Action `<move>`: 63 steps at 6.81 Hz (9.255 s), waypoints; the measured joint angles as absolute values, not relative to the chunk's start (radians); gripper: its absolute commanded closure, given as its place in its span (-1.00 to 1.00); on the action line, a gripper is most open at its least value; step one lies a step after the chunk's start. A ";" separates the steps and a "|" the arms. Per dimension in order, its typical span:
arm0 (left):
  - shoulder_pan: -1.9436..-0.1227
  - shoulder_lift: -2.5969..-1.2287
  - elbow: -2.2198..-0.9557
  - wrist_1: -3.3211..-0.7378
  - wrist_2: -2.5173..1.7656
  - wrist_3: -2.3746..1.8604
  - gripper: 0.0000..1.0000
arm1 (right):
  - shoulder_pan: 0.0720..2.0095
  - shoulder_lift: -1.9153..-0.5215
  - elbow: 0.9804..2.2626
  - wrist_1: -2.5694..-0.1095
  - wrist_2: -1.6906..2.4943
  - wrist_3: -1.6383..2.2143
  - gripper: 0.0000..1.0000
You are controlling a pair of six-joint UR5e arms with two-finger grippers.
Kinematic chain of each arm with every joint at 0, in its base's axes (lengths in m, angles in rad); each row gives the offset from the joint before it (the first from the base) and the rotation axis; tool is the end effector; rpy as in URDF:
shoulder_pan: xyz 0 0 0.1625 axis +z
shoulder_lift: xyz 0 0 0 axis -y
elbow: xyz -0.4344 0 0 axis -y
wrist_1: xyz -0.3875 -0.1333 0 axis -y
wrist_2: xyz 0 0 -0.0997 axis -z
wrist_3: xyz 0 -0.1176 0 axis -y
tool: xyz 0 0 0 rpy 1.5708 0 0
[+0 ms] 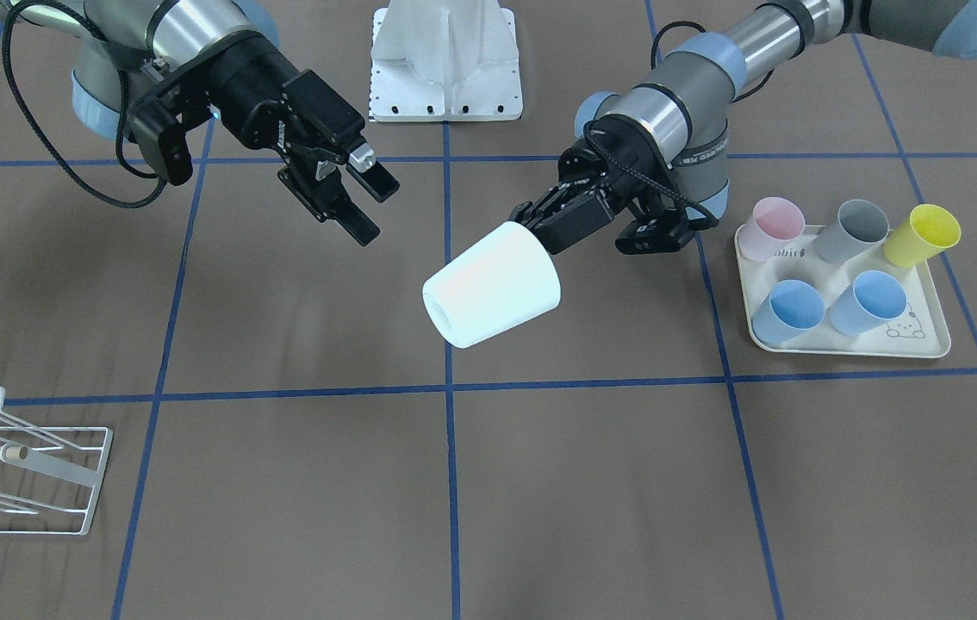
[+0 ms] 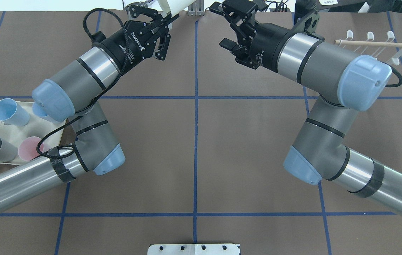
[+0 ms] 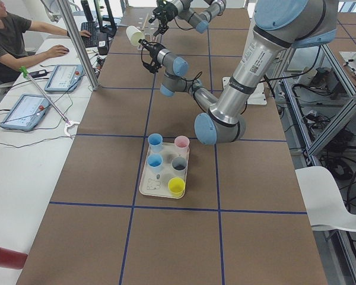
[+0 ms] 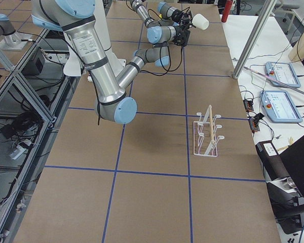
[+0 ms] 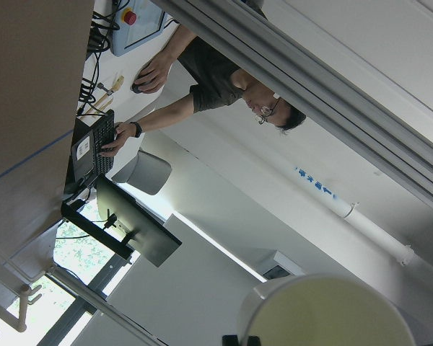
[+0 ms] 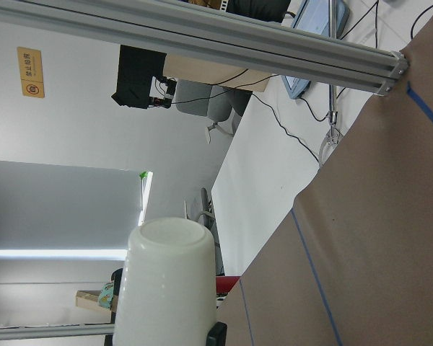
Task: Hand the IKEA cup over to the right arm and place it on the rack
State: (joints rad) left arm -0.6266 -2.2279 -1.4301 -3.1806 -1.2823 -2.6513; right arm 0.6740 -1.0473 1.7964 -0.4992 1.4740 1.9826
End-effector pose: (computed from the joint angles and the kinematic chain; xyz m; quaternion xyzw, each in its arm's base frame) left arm 0.4251 -0.5136 0.1710 -0.1265 0.8583 -0.4451 0.2216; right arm -0.3705 -0.4811 0.1493 0.1325 -0.7781 0.3493 0.5049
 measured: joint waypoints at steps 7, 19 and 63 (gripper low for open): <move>-0.562 -2.254 -1.433 -3.174 -1.279 -2.643 1.00 | 0.670 -1.042 1.776 -0.498 1.459 1.983 -0.98; -0.513 -2.271 -1.446 -3.181 -1.279 -2.641 1.00 | 0.670 -1.011 1.750 -0.495 1.456 1.986 -0.96; -0.523 -2.133 -1.854 -2.433 -1.293 -1.759 -1.00 | 0.833 -1.566 1.675 -0.928 0.868 0.994 1.00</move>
